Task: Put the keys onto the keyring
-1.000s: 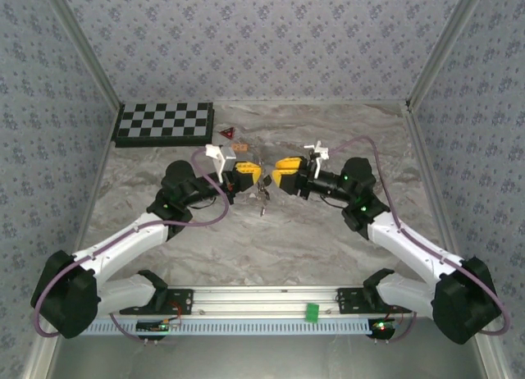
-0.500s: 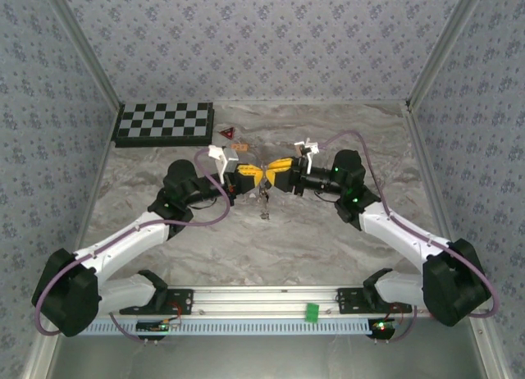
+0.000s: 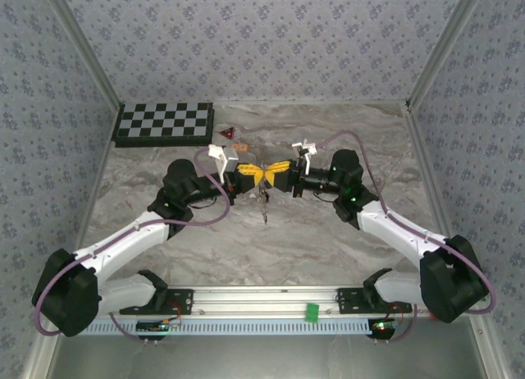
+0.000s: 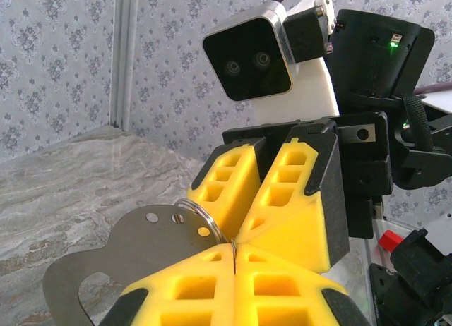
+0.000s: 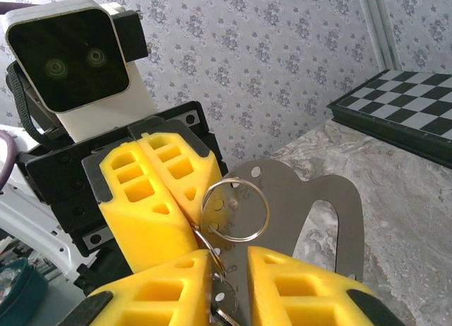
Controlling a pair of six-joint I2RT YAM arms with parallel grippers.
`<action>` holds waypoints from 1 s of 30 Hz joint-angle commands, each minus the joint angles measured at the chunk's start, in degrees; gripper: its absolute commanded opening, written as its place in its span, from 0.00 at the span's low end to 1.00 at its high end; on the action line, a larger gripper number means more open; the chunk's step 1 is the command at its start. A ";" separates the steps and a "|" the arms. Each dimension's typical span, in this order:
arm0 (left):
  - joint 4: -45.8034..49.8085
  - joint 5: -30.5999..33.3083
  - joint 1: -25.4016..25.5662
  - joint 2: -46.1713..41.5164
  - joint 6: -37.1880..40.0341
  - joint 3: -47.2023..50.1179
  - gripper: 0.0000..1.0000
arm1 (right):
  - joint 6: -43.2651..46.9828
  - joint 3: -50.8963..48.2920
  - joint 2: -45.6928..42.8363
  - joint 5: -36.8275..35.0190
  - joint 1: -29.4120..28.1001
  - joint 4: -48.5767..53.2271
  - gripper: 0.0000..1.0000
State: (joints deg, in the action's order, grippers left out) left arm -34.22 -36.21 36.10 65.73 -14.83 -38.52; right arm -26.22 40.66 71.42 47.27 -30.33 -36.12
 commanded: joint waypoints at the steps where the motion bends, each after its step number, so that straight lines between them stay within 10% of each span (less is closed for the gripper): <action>1: -2.30 -2.42 0.23 -0.78 0.15 -2.78 0.00 | -1.17 1.09 0.98 0.73 0.59 -2.27 0.17; 19: -3.06 -1.69 0.24 -1.33 -0.11 -2.16 0.00 | -6.90 0.59 4.83 6.37 0.88 -10.86 0.00; 30: 4.14 -1.68 -1.14 0.35 -0.99 -5.30 0.17 | 5.19 2.17 -0.41 2.11 2.03 6.88 0.00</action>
State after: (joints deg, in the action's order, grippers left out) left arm -30.55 -35.81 35.59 65.93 -15.22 -40.03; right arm -27.05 40.71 73.38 51.88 -28.95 -37.15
